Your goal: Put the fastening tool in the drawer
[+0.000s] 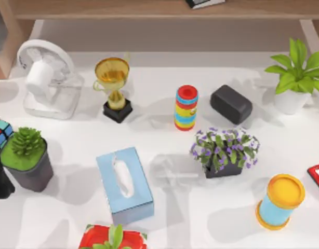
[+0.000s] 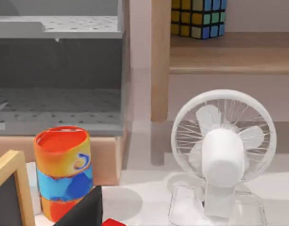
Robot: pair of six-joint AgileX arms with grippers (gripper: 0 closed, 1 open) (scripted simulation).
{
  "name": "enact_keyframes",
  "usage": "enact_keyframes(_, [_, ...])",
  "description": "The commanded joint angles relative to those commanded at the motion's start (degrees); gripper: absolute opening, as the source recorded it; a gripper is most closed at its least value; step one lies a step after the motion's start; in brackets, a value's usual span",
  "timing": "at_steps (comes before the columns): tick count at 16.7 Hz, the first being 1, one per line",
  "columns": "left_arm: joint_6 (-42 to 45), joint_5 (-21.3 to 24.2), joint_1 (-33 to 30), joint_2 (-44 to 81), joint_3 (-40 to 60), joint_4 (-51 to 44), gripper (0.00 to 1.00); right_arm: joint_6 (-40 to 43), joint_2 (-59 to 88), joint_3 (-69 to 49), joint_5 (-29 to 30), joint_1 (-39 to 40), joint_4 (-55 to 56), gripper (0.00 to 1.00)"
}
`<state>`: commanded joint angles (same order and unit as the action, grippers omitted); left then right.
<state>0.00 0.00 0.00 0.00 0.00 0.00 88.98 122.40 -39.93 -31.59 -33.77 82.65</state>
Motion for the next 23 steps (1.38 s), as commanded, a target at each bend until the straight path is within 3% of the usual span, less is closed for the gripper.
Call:
enact_keyframes(8, [0.00,0.00,0.00,0.00,0.00,0.00,1.00,-0.08,-4.14,11.85,-6.76,-6.63,7.62,0.00])
enact_keyframes(12, [0.00,0.00,0.00,0.00,0.00,0.00,1.00,-0.08,-4.30,12.20,-7.03,-6.84,7.91,0.00])
enact_keyframes(23, [0.00,0.00,0.00,0.00,0.00,0.00,1.00,-0.08,-4.30,12.20,-7.03,-6.84,7.91,0.83])
